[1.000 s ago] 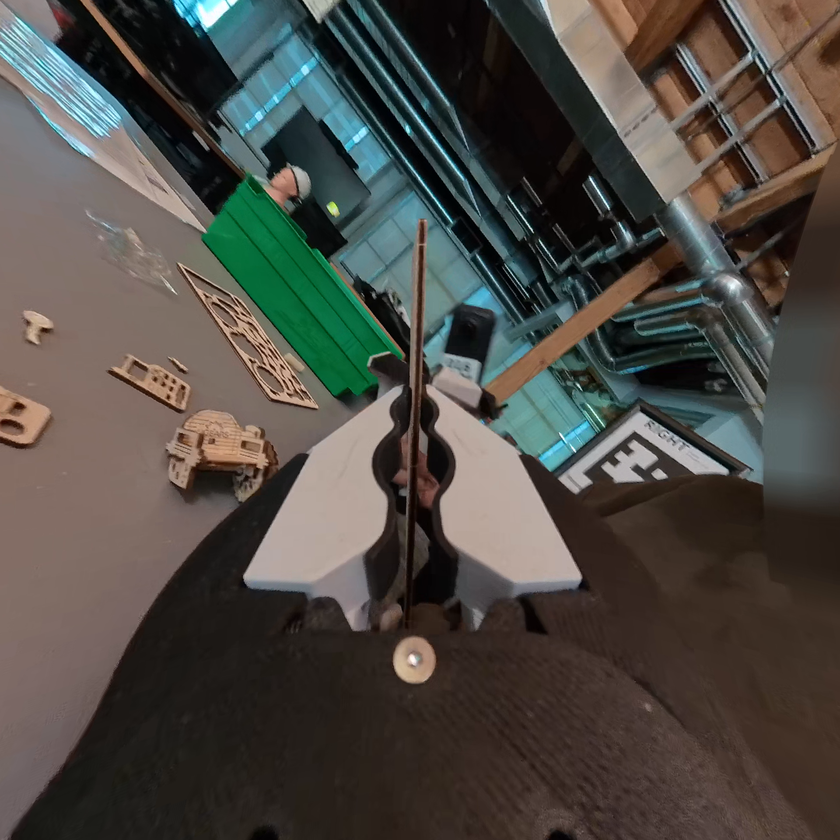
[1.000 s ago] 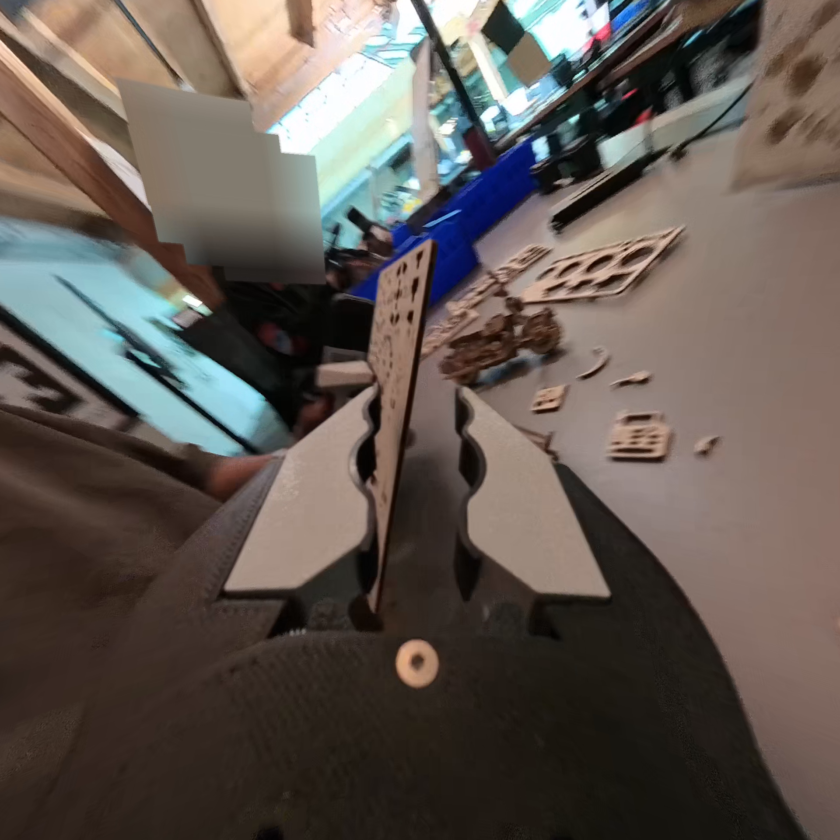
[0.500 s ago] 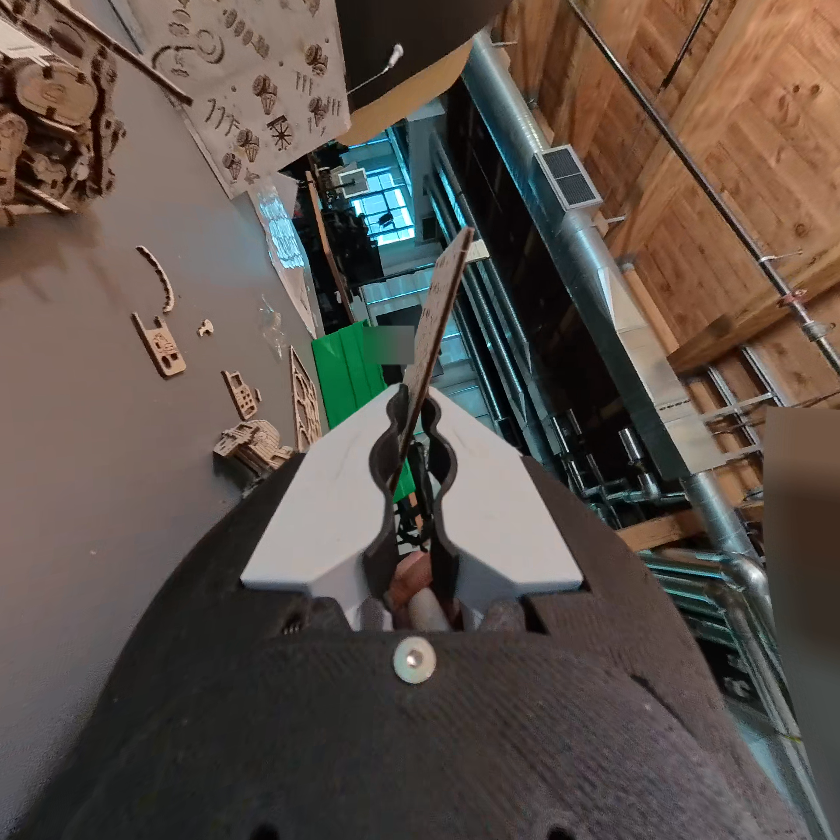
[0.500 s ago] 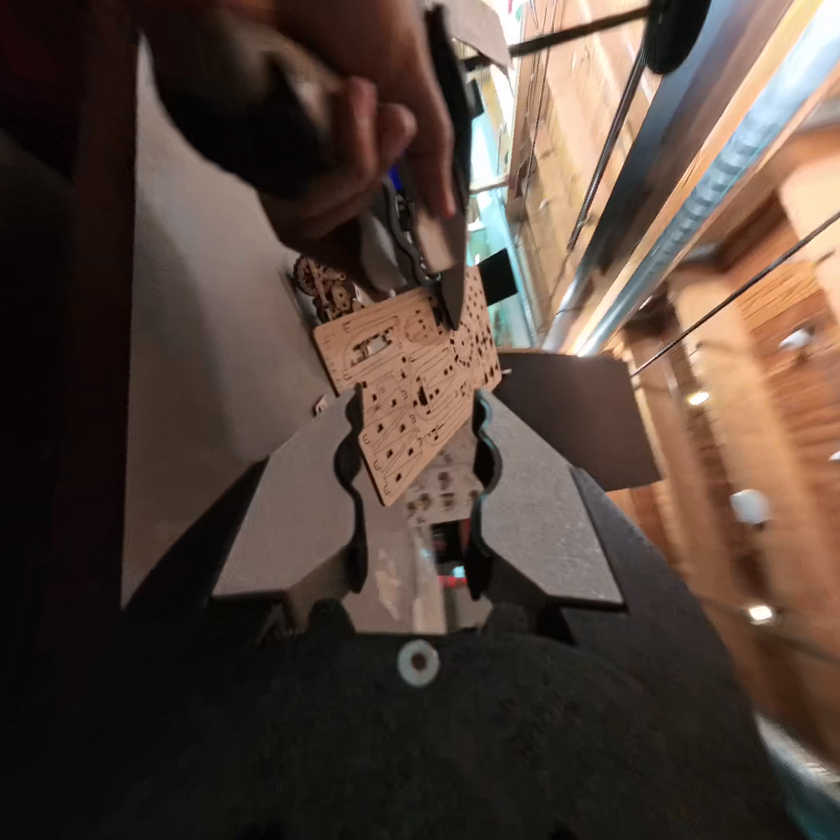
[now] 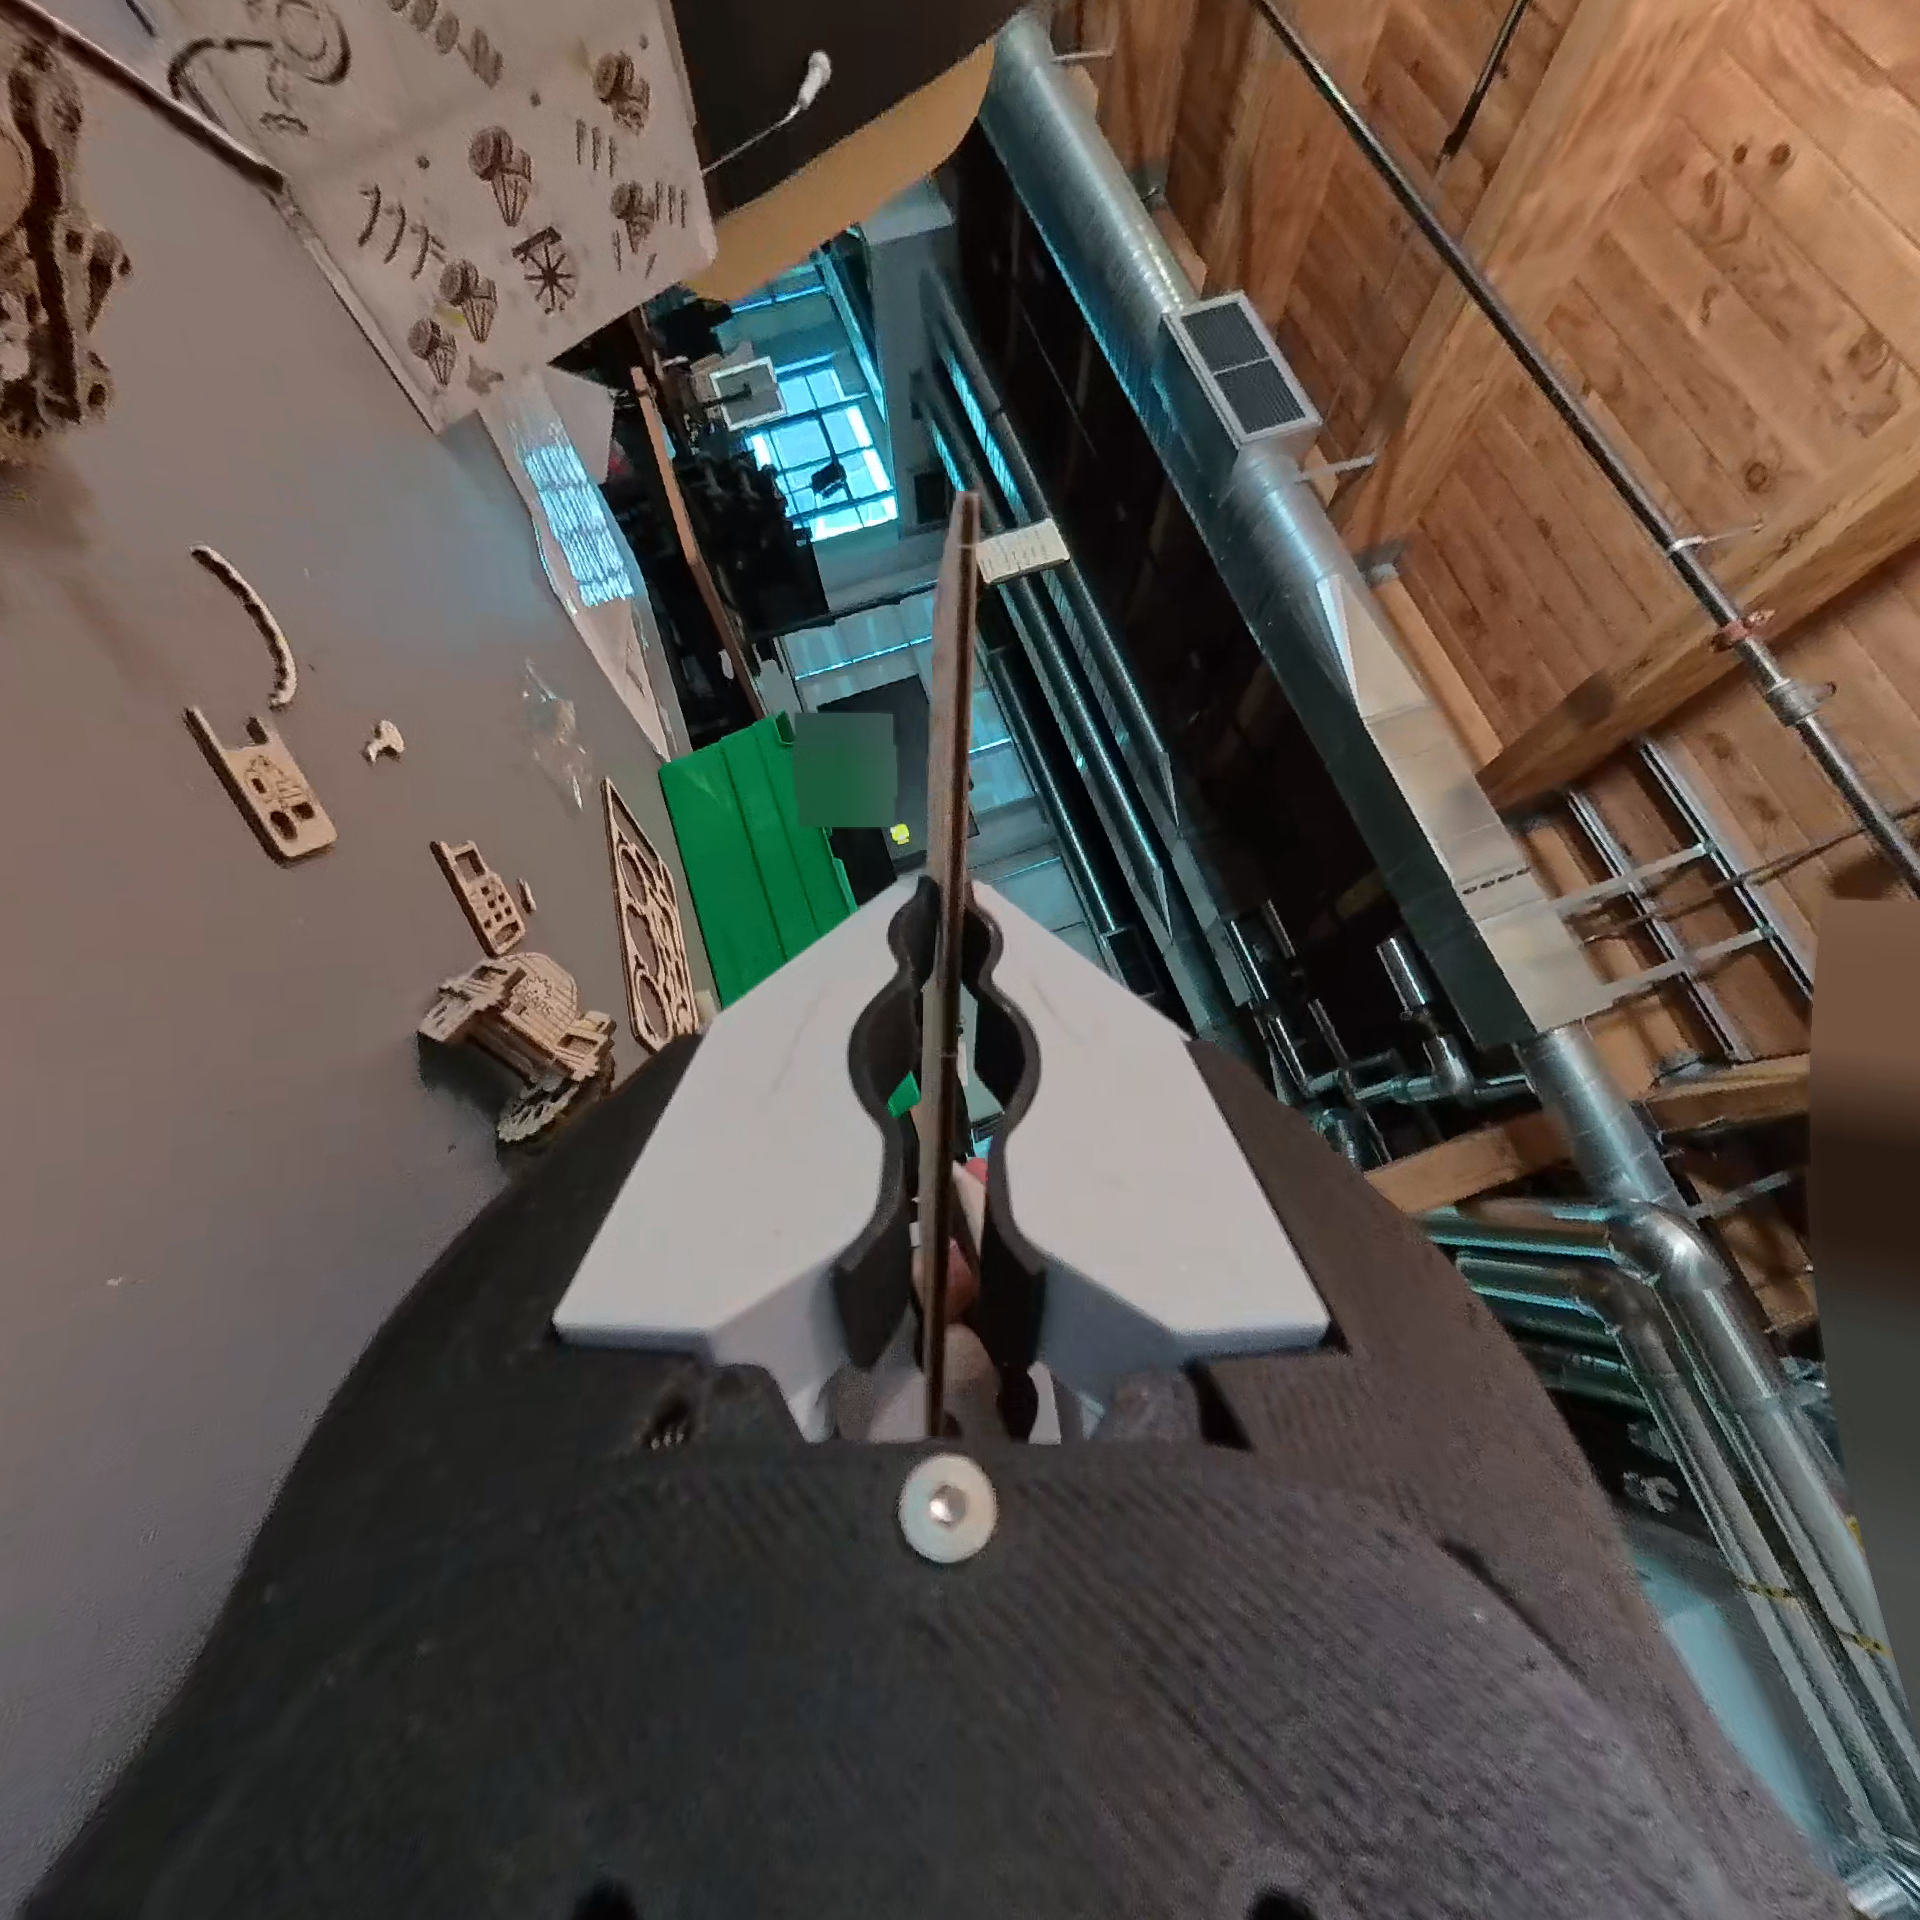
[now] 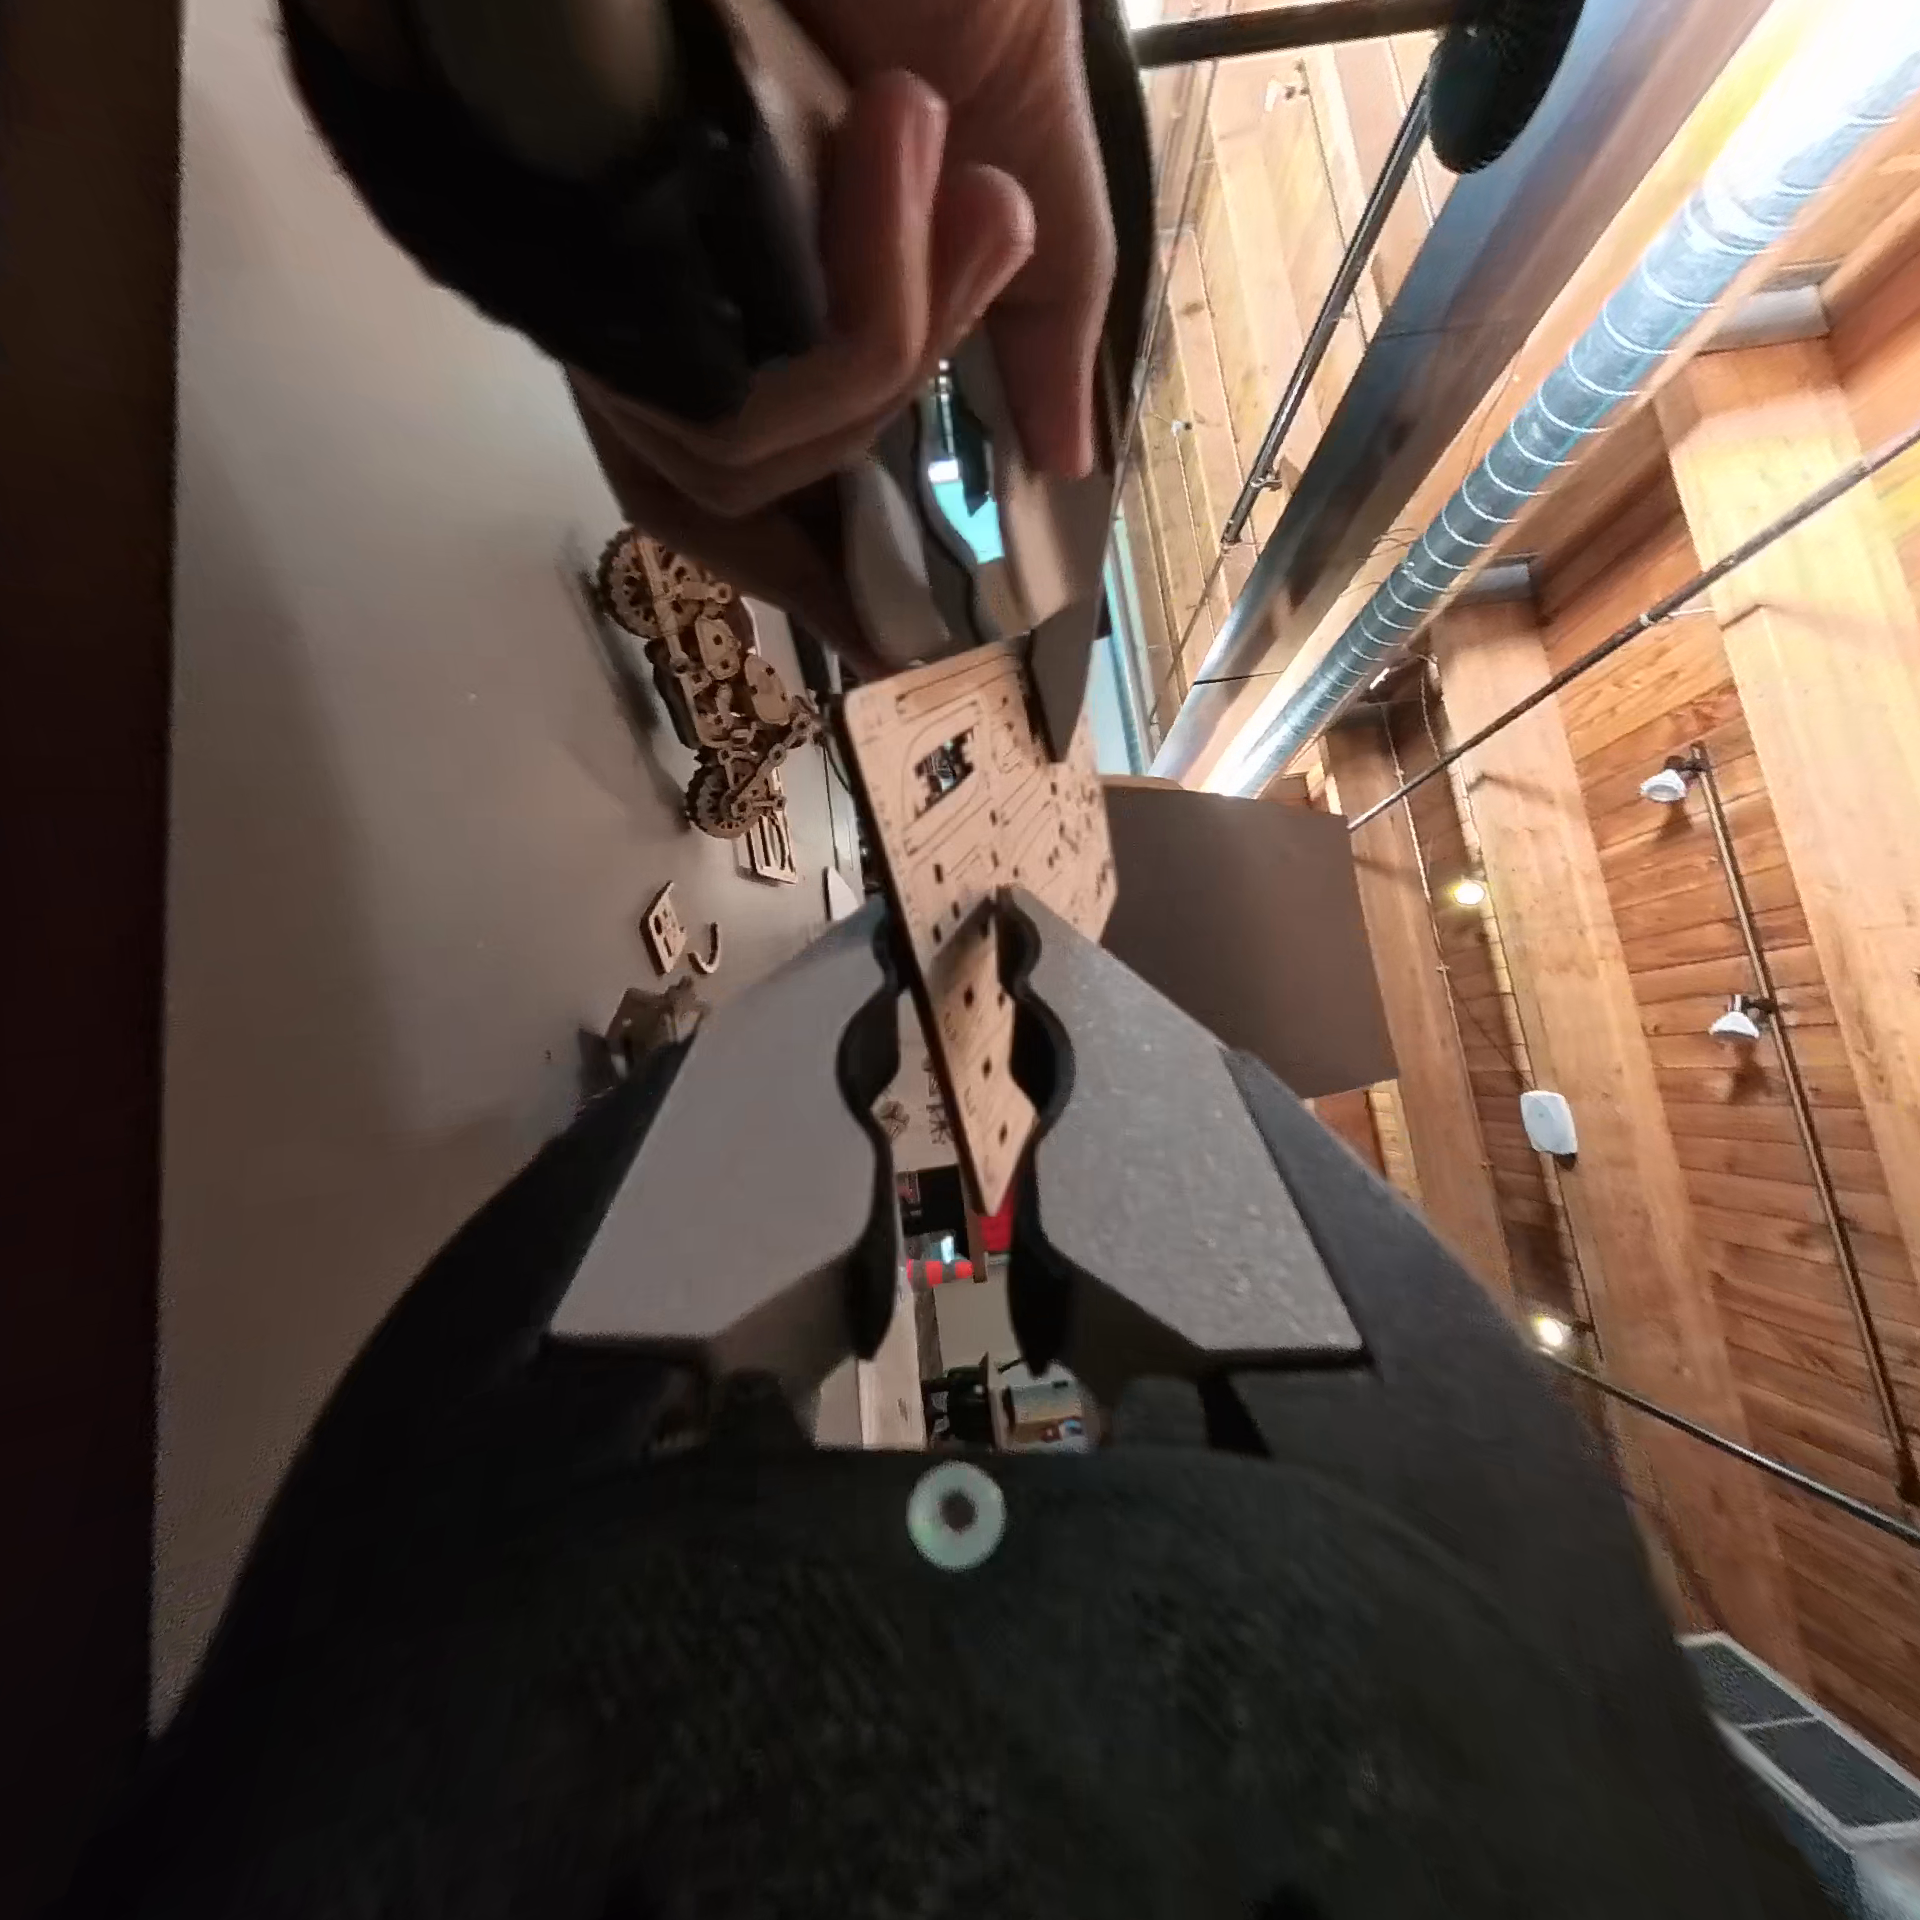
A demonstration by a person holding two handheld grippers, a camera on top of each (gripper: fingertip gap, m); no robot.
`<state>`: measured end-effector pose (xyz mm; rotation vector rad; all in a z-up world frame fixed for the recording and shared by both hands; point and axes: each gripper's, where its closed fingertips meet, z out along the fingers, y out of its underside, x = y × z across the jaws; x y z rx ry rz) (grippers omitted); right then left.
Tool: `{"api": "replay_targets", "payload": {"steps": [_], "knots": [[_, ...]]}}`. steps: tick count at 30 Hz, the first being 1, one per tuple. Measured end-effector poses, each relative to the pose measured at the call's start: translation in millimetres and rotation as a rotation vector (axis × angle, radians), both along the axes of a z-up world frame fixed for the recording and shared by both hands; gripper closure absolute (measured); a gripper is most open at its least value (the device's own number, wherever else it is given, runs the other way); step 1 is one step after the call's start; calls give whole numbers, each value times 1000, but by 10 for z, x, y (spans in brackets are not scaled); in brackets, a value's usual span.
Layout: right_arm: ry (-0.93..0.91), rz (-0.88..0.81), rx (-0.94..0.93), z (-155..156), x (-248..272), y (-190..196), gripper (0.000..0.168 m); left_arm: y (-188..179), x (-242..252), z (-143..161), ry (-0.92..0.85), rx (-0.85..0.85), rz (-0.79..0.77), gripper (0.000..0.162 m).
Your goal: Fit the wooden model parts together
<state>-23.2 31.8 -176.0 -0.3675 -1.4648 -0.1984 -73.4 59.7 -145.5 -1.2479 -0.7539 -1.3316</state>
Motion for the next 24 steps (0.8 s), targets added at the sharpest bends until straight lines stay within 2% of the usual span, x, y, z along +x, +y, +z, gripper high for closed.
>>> {"api": "replay_targets", "payload": {"steps": [1, 3, 4, 5, 7, 10, 13, 15, 16, 18, 20, 24], "knots": [[12, -2, -3, 22, 6, 6, 156, 3, -6, -2, 8, 8, -2, 162], [60, -31, -32, 110, 37, 68, 167, 8, 25, 45, 39, 58, -41, 144], [82, -36, -95, 151, 54, 104, 167, 2, 33, 94, 50, 102, -54, 136], [120, -32, -190, 208, 78, 136, 167, -5, 42, 148, 69, 149, -67, 121], [222, -12, -442, 359, 145, 224, 167, 8, 40, 156, 140, 179, -70, 104], [360, 118, -937, 576, 253, 300, 168, 14, -44, 107, 266, 196, 9, 97], [456, 410, -1564, 734, 345, 250, 165, 10, 35, 79, 291, 229, -34, 99], [549, 480, -1879, 703, 396, 401, 162, -9, 62, 107, 238, 256, -61, 110], [576, 500, -1988, 652, 406, 462, 162, -29, 67, 130, 219, 280, -69, 122], [611, 523, -2150, 542, 402, 548, 168, -122, 115, 230, 191, 381, -115, 159], [659, 525, -2226, 484, 393, 618, 167, -89, 92, 190, 186, 345, -111, 146], [702, 496, -2225, 434, 376, 695, 168, -98, -56, 168, 201, 334, -38, 127]]}}
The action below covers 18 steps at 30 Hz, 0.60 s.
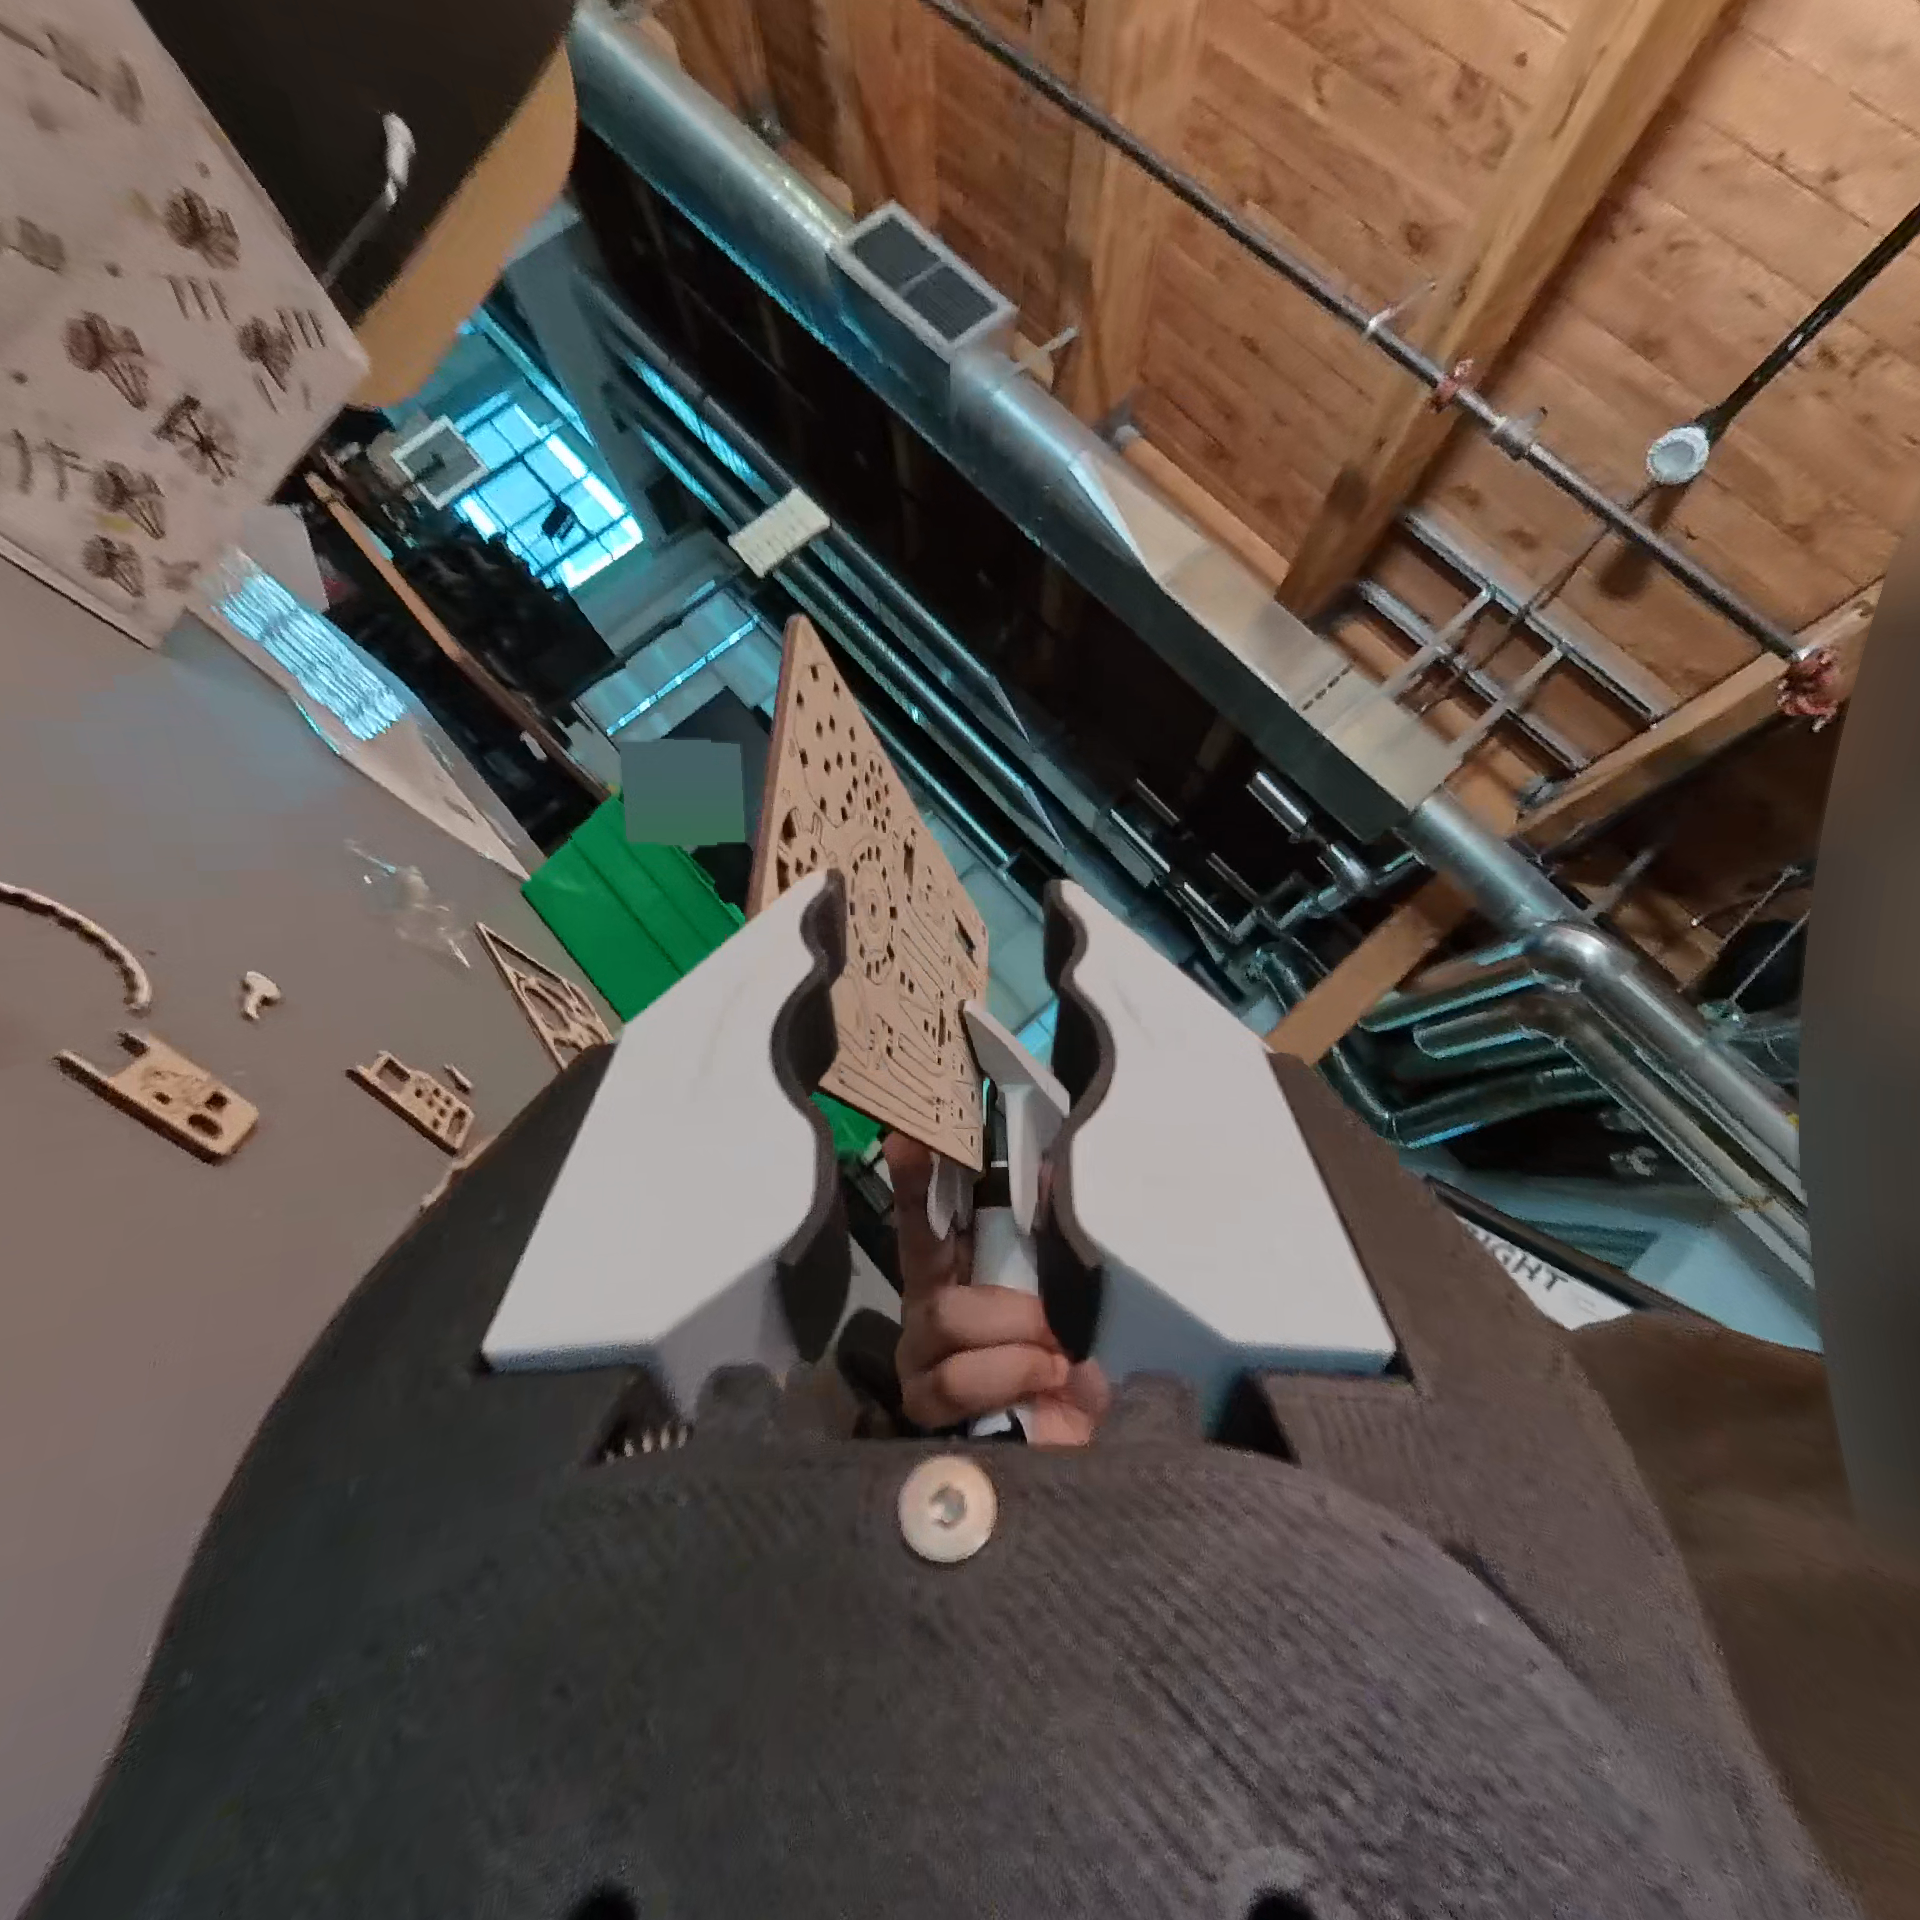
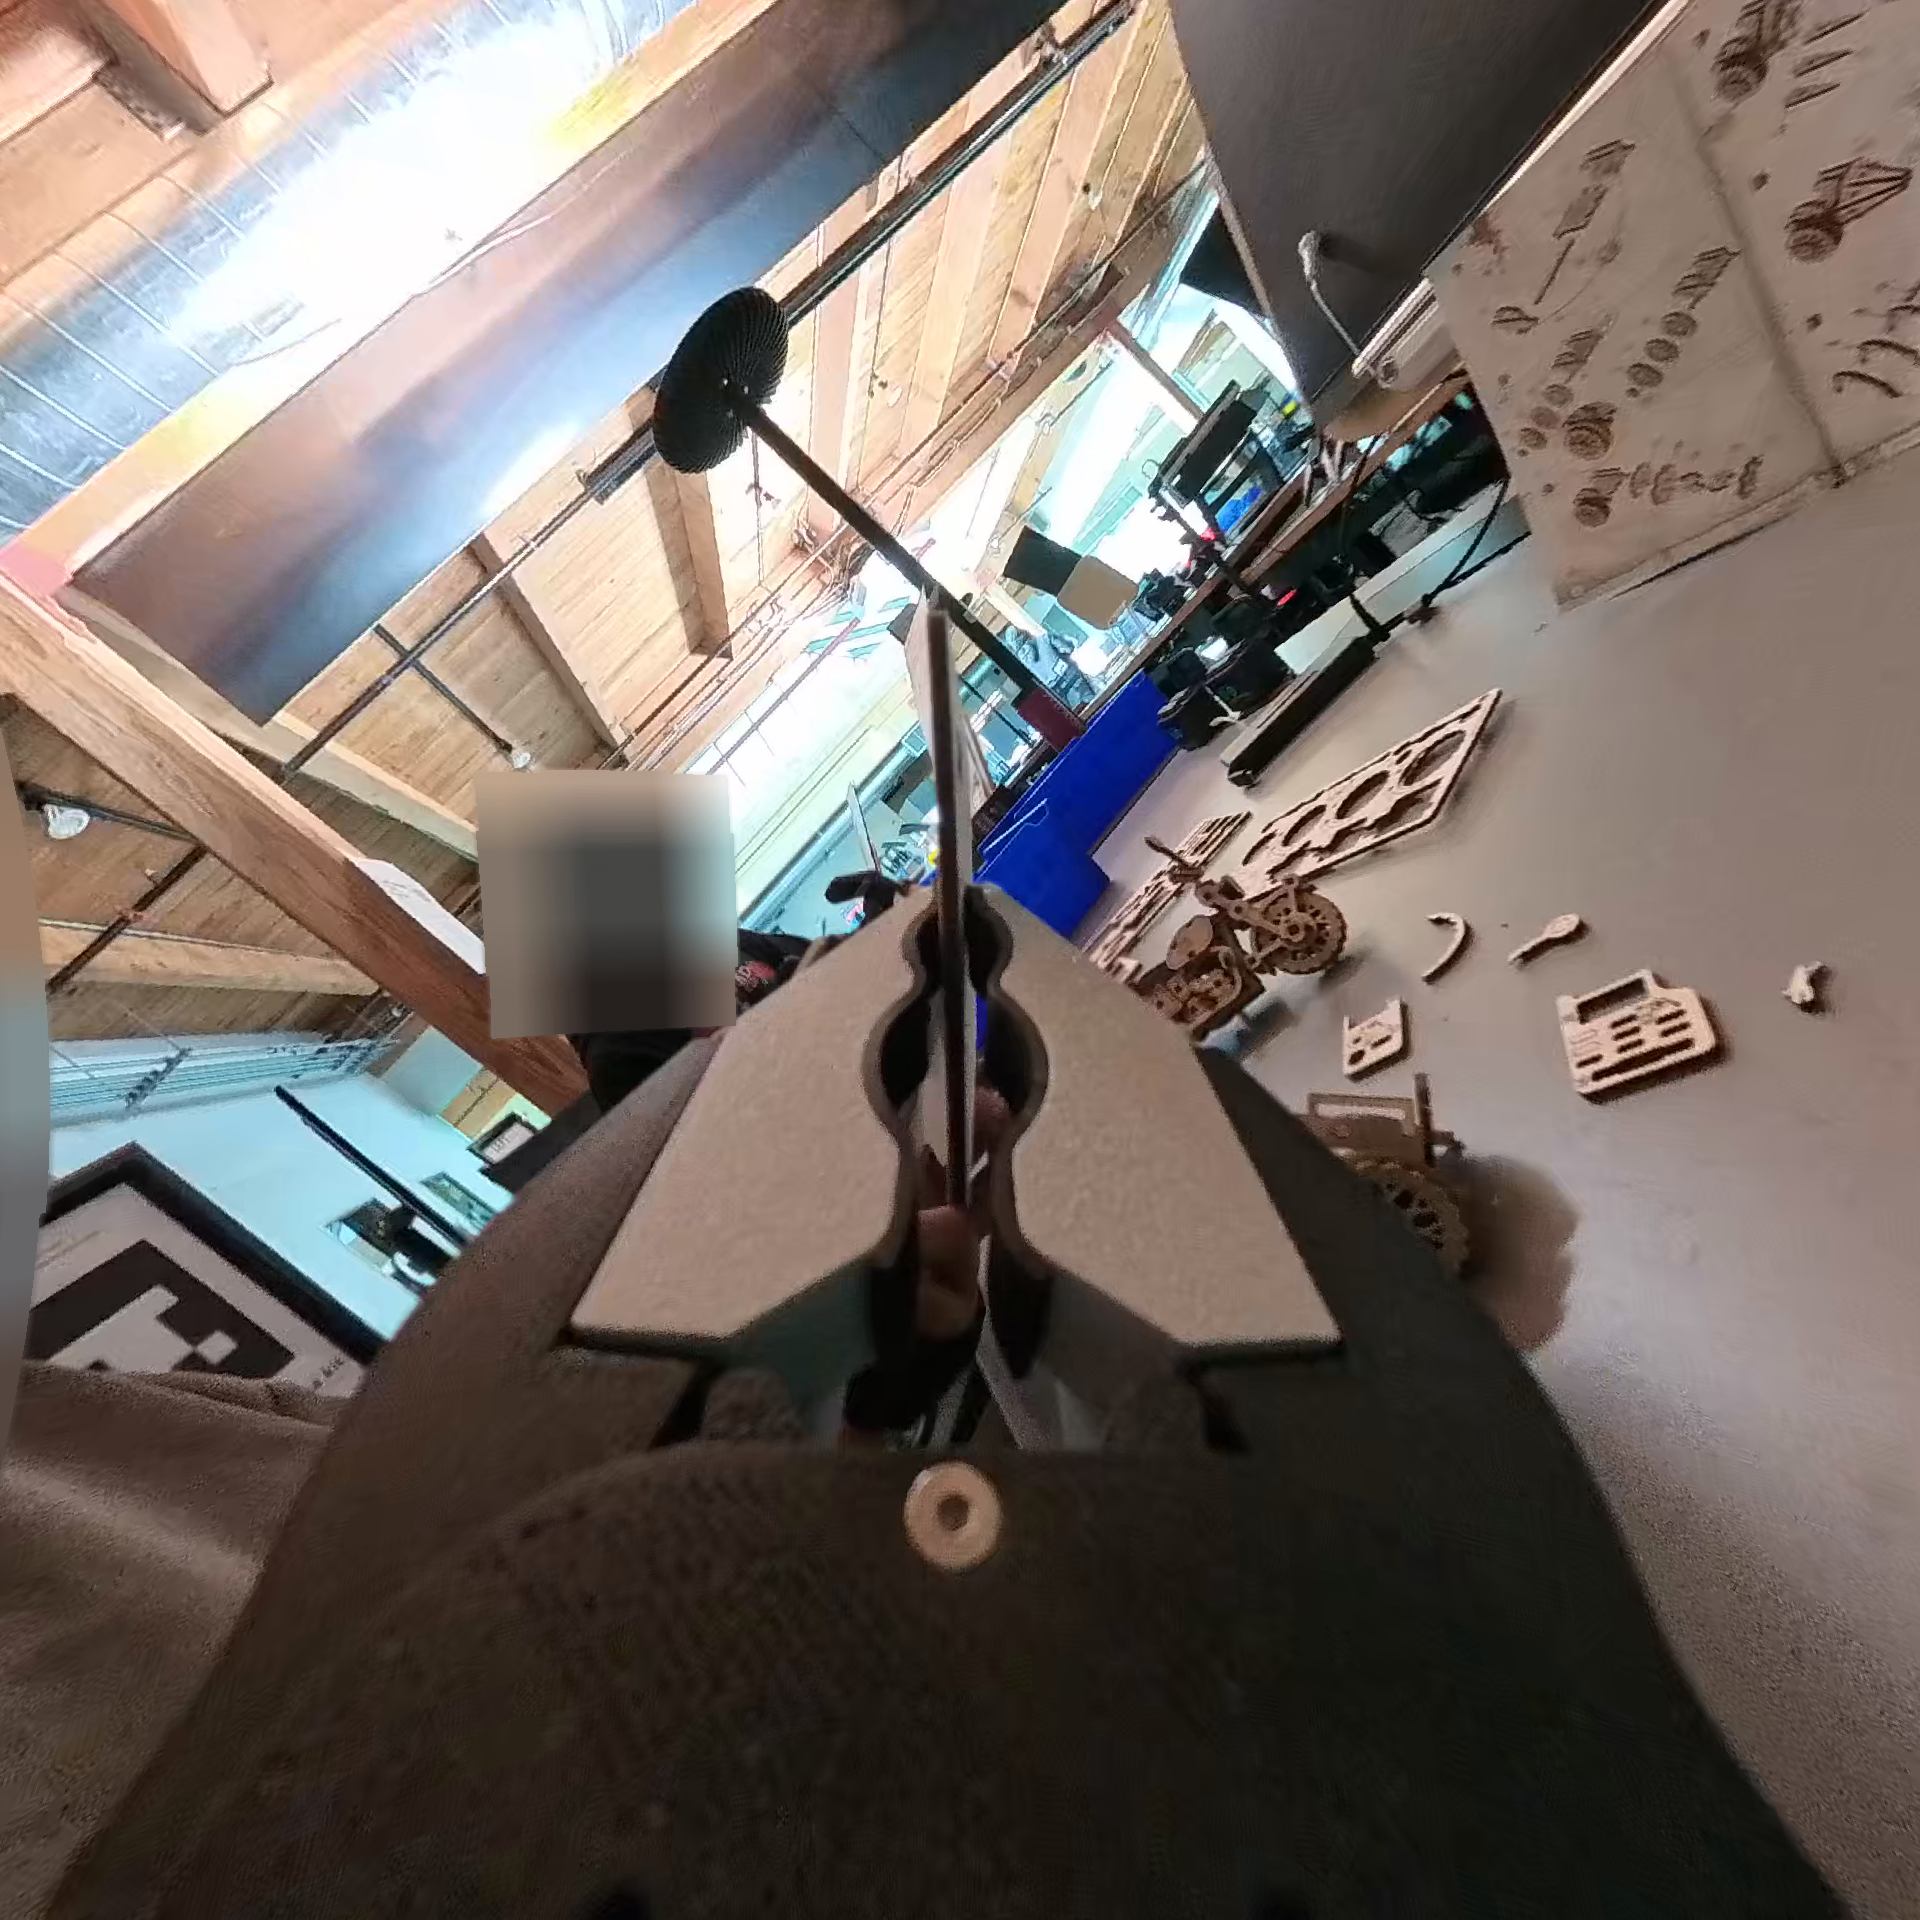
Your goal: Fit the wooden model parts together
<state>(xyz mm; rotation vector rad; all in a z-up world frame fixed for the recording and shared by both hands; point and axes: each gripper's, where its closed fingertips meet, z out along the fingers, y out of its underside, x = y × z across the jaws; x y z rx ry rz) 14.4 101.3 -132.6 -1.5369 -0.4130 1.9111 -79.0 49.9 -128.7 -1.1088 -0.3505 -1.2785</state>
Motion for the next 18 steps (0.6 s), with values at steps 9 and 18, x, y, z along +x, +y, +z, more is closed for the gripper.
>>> {"api": "replay_targets", "payload": {"steps": [9, 18], "knots": [[37, 16, -74, -29, -5, 47, 168, 77, -353, -212, -147, -94, 96, 110], [73, 50, -114, -5, 7, -23, 168, 130, 102, -225, -152, -109, -146, 110]]}}
